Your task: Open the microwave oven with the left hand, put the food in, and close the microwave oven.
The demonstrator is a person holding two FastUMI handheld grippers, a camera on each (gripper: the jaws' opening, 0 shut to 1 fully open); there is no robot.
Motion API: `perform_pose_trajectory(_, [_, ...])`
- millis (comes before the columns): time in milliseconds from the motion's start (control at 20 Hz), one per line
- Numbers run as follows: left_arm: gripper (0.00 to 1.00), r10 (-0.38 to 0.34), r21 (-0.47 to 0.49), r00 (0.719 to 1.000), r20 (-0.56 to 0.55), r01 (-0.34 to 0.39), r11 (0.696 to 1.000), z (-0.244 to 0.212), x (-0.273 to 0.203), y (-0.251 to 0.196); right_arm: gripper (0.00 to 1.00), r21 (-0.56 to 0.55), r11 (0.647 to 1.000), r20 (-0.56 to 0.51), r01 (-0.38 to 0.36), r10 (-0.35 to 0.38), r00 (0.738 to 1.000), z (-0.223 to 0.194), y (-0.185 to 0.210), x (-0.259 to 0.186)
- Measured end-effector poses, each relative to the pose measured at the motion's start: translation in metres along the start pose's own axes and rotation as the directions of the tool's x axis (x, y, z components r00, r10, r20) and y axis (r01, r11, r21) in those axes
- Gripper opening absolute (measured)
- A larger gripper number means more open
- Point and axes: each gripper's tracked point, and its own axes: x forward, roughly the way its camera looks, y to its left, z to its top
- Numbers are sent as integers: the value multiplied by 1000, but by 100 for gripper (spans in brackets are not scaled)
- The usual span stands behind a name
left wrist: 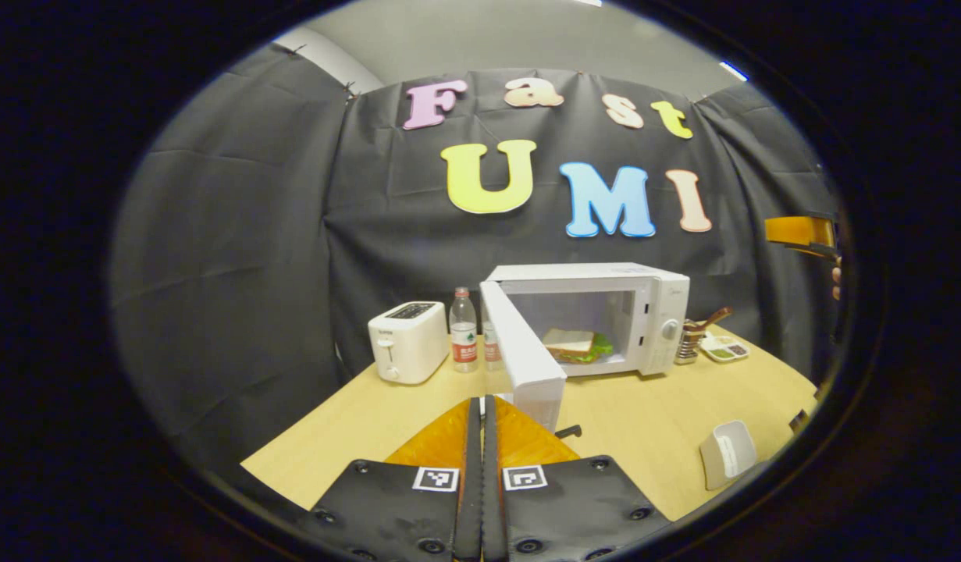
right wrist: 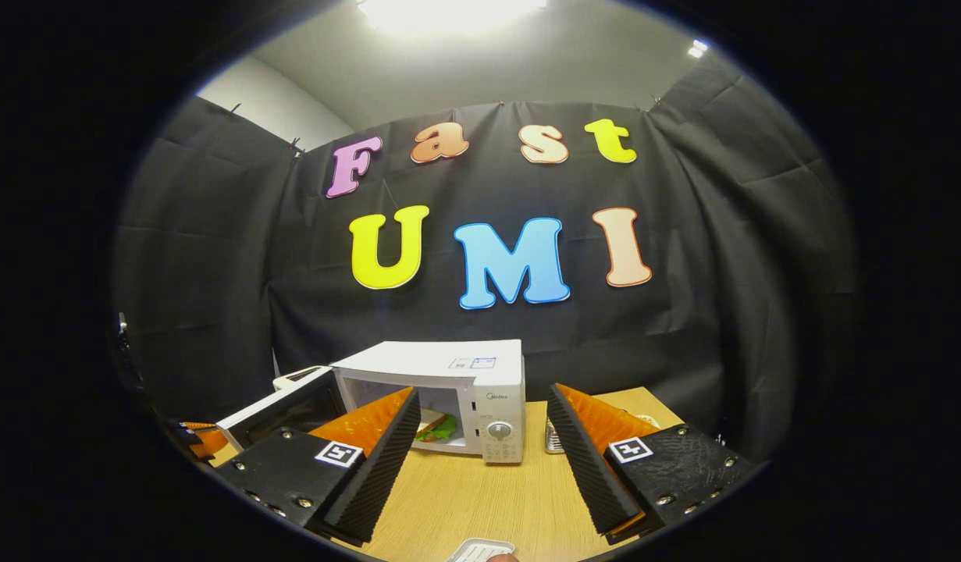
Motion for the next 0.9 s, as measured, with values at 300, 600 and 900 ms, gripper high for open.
perform_pose_trajectory(300, [7,-156,11,988,7,156,988,6,2,-49,99,18,999,0,44,-44,999,-1,-9,-5])
perform_pose_trajectory(600, [7,-295,16,955,7,295,955,11,10,-95,99,17,994,3,109,-109,994,1,-25,-16])
perform_pose_trajectory(900, [7,-410,6,912,14,410,912,17,22,-135,99,-2,981,14,192,-192,981,7,-48,-32])
